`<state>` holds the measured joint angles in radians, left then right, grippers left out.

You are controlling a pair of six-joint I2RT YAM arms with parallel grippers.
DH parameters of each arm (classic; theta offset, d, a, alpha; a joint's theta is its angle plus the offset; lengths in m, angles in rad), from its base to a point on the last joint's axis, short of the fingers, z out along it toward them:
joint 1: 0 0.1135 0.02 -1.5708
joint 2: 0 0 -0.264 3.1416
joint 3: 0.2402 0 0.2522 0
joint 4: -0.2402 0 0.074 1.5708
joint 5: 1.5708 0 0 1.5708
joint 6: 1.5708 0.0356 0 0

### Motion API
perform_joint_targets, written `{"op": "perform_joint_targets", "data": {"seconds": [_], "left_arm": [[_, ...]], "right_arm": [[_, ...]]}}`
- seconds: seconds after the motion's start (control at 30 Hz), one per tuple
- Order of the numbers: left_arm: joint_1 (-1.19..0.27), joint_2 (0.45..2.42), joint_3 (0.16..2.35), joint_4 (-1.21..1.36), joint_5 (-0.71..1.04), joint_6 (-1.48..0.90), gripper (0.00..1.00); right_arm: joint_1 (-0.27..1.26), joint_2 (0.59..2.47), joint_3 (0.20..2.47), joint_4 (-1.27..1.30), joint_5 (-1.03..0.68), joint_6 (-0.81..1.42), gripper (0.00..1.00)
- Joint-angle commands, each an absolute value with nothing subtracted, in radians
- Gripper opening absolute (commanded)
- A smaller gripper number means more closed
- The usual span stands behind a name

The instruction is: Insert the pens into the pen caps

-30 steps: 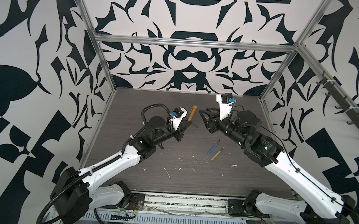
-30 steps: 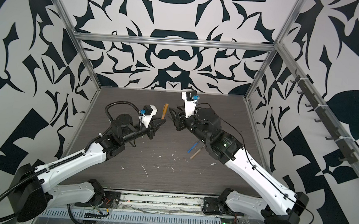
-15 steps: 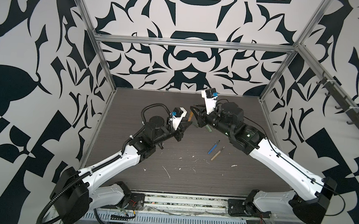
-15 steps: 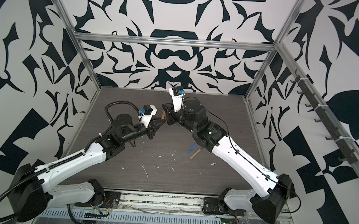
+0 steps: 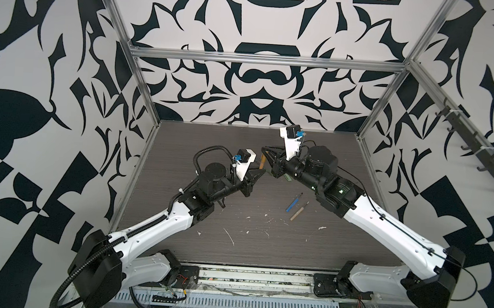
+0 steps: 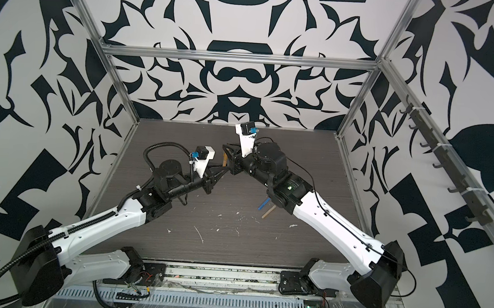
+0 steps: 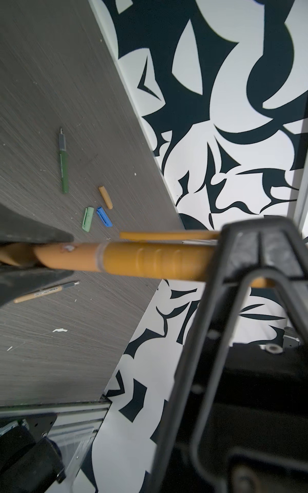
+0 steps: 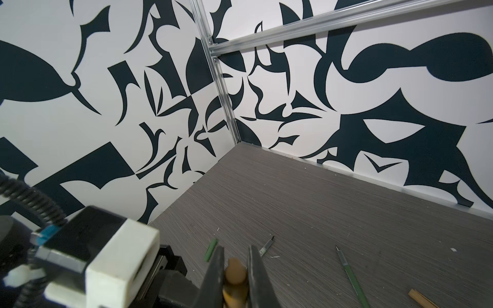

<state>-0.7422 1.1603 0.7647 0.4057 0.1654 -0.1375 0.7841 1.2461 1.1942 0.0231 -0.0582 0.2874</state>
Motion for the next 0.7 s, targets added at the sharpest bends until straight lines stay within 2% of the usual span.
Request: {"op": "perform_joint_targets", "data": {"seconds": [0.0,0.67], "left_arm": [[-0.737,1.115,0.844,0.496,0.124,-0.214,0.00],[-0.718,1.171,0.953,0.626,0.068,-0.227,0.00]], "right_arm": [[0.790,1.230,1.128,0.002,-0.110,0.304,0.00],[0.788,1.215,0.903,0.068,-0.118,0.344,0.00]]}}
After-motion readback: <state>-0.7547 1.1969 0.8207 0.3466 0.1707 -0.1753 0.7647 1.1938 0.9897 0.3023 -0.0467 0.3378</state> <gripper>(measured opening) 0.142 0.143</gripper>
